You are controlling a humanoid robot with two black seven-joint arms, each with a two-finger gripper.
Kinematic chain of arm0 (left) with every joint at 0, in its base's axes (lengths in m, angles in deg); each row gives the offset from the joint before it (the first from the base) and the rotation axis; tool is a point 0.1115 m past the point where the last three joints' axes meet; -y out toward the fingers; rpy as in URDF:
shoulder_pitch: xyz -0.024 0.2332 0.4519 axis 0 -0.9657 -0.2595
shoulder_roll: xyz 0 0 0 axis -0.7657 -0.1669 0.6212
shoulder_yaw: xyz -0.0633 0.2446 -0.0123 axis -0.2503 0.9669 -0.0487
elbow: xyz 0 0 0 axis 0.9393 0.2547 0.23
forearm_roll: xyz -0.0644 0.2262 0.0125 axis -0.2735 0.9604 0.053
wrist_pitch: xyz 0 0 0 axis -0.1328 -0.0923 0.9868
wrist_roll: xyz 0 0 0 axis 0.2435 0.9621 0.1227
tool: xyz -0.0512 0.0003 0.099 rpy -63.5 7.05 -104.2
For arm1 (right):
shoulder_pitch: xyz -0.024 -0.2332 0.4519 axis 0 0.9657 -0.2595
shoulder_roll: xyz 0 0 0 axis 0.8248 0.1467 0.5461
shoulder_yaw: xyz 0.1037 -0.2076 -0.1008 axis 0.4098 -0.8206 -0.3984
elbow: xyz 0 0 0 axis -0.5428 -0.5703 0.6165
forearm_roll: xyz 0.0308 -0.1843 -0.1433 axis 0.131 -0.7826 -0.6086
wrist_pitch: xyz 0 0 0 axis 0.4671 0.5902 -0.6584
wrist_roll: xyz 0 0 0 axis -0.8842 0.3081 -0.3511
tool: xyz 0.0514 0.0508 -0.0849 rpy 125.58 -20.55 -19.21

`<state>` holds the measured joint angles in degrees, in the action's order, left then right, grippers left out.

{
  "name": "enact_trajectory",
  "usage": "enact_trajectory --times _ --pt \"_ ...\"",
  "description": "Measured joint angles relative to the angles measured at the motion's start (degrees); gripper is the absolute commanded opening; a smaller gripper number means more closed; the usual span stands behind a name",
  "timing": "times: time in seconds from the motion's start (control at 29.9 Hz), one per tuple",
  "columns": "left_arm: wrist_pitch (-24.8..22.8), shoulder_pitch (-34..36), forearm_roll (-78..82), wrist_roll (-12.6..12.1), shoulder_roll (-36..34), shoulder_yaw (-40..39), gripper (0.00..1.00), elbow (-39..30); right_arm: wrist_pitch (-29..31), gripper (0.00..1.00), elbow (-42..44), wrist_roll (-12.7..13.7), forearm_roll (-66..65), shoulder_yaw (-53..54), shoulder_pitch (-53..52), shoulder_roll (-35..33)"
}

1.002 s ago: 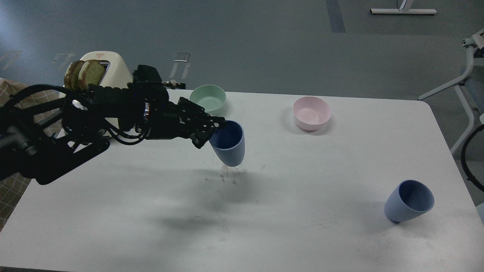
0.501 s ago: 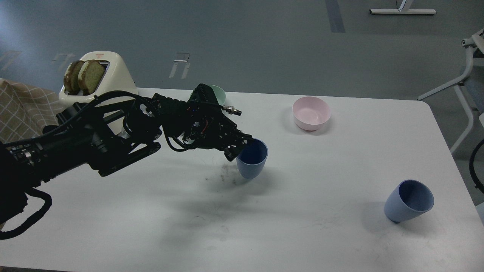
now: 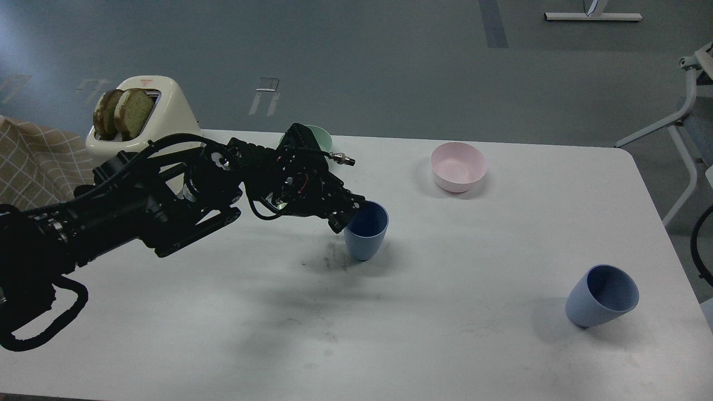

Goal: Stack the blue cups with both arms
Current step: 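Set the blue cup upright at center and release it, then withdraw the left hand back toward the toaster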

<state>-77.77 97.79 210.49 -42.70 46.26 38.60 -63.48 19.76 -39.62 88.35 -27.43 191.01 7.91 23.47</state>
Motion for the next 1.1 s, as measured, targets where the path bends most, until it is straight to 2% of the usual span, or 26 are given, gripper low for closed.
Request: enact_trajectory --times 0.07,0.1,0.17,0.23,0.33,0.37,0.4,0.47,0.53,0.67,0.77,0.94,1.1 --pt "0.0 -0.2 0.0 0.0 -0.1 -0.1 0.0 0.1 0.0 1.0 0.0 0.0 0.0 0.0 0.2 0.0" --pt "0.0 -0.3 0.0 0.0 -0.1 -0.1 0.1 0.1 0.0 1.0 0.0 0.0 0.0 0.0 0.3 0.0" --pt "0.1 -0.5 0.0 -0.2 0.0 -0.1 0.38 0.1 0.0 1.0 0.0 0.0 0.0 0.0 0.3 0.0" --pt "0.0 -0.5 0.0 -0.7 0.0 -0.2 0.39 0.1 0.0 1.0 0.0 0.0 0.0 0.0 0.3 0.0" --pt "0.0 -0.5 -0.4 -1.0 -0.3 -0.4 0.52 0.1 0.0 1.0 -0.1 0.0 0.0 0.0 0.4 0.0" --pt "0.0 -0.4 -1.0 -1.0 -0.5 -0.5 0.63 0.1 0.0 1.0 -0.1 0.0 0.0 0.0 0.4 0.0" --pt "0.1 -0.1 -1.7 -1.0 -0.6 -0.6 0.68 0.0 0.0 1.0 -0.1 0.0 0.0 0.0 0.4 0.0" --pt "0.6 0.0 -3.9 -0.8 -1.1 -0.9 0.86 0.0 0.0 1.0 -0.1 0.0 0.0 0.0 0.4 -0.1" --pt "2.6 0.0 -7.5 -0.4 -2.3 -1.6 0.95 -0.3 0.0 1.0 -0.1 0.1 0.0 0.0 0.4 -0.3" --pt "10.3 -0.2 -18.8 0.8 -4.7 -2.8 0.97 -0.6 0.0 1.0 0.0 0.1 0.0 0.0 0.5 -1.2" --pt "13.3 -0.4 -27.8 1.1 -6.3 -3.6 0.97 -0.4 0.0 1.0 0.0 0.0 0.0 0.1 0.4 -2.5" --pt "13.8 -0.5 -48.6 1.1 -9.6 -9.2 0.97 -0.7 0.0 1.0 -3.7 0.1 -0.4 -0.7 0.8 -6.2" --pt "12.1 -0.7 -70.5 1.1 -11.7 -16.8 0.97 -0.9 0.0 1.0 -9.2 0.5 -2.9 -6.5 2.9 -12.7"
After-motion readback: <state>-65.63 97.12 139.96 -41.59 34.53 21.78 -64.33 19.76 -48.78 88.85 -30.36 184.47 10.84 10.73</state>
